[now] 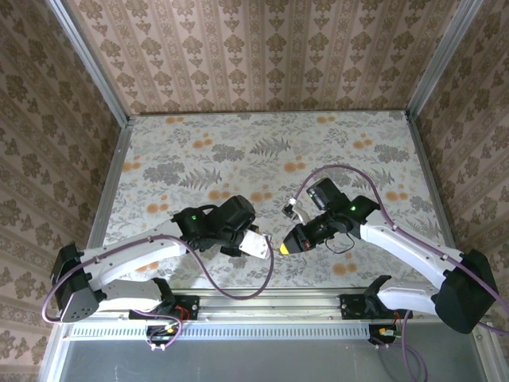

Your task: Unlock with the key

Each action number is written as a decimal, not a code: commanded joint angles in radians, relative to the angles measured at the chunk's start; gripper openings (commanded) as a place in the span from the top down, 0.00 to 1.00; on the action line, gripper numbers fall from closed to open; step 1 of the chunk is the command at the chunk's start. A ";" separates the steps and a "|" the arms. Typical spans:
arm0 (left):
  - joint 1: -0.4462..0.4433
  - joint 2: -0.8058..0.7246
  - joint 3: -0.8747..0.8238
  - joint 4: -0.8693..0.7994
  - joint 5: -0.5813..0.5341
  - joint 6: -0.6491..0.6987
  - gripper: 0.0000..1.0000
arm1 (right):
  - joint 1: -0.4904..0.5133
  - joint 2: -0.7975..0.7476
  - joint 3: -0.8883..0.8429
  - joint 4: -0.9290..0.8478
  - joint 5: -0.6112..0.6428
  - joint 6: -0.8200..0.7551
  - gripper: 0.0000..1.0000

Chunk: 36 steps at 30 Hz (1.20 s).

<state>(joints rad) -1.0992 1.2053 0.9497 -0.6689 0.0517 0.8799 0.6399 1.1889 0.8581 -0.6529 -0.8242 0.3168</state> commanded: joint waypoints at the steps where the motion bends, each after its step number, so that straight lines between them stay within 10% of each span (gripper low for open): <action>1: -0.009 0.005 0.030 0.010 0.007 0.005 1.00 | 0.008 -0.001 0.027 0.033 -0.047 0.010 1.00; 36: 0.001 -0.013 0.018 0.023 0.083 -0.059 1.00 | 0.007 -0.001 -0.067 0.172 -0.069 0.066 1.00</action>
<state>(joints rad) -1.0985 1.2144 0.9520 -0.6506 0.1017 0.8337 0.6422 1.1896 0.8009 -0.5121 -0.8539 0.3706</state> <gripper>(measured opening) 0.330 0.067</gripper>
